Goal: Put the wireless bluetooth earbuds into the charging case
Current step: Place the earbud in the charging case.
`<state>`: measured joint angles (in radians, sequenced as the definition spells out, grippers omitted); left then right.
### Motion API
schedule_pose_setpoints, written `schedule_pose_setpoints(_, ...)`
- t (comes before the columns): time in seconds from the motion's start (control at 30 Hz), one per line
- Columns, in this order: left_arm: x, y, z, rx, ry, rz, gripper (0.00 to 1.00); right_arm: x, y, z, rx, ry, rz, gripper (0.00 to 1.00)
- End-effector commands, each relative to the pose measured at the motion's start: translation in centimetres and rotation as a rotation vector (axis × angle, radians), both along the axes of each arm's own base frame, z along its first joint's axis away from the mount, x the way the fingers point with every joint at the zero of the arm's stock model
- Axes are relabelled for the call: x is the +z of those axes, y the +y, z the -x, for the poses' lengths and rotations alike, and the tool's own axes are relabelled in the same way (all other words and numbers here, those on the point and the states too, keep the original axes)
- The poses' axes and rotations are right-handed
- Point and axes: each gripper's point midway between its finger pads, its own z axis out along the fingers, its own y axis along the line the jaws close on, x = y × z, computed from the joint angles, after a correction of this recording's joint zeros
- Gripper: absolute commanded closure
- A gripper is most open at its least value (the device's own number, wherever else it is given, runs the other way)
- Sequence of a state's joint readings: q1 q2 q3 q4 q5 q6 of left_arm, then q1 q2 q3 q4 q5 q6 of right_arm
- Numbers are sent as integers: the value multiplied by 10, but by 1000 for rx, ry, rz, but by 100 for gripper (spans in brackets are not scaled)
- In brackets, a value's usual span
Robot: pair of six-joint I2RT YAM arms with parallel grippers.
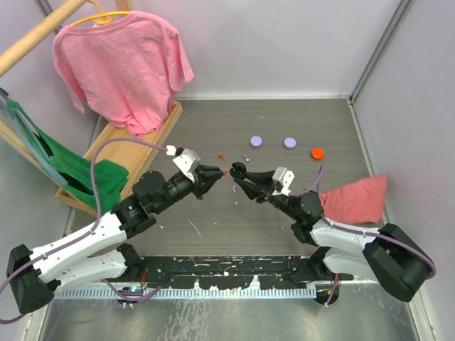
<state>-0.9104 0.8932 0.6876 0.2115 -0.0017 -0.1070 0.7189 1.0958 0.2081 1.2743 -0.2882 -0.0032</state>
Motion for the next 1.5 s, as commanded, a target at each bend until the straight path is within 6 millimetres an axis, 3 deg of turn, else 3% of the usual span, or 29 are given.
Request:
schedule_pose_setpoints(0.0, 58, -8, 11, -77, -196, 132, 100, 44, 5, 8, 55, -105, -98, 99)
schedule_pose_setpoints(0.33, 74, -24, 20, -165, -285, 172, 100, 50, 12, 14, 114, -111, -112, 99)
schedule_pose_setpoints(0.63, 68, -36, 19, -188, -315, 153, 100, 57, 14, 22, 154, -122, -121, 99)
schedule_pose_setpoints(1.47, 40, -35, 16, -163, -348, 32, 100, 67, 10, 25, 150, -137, -147, 99)
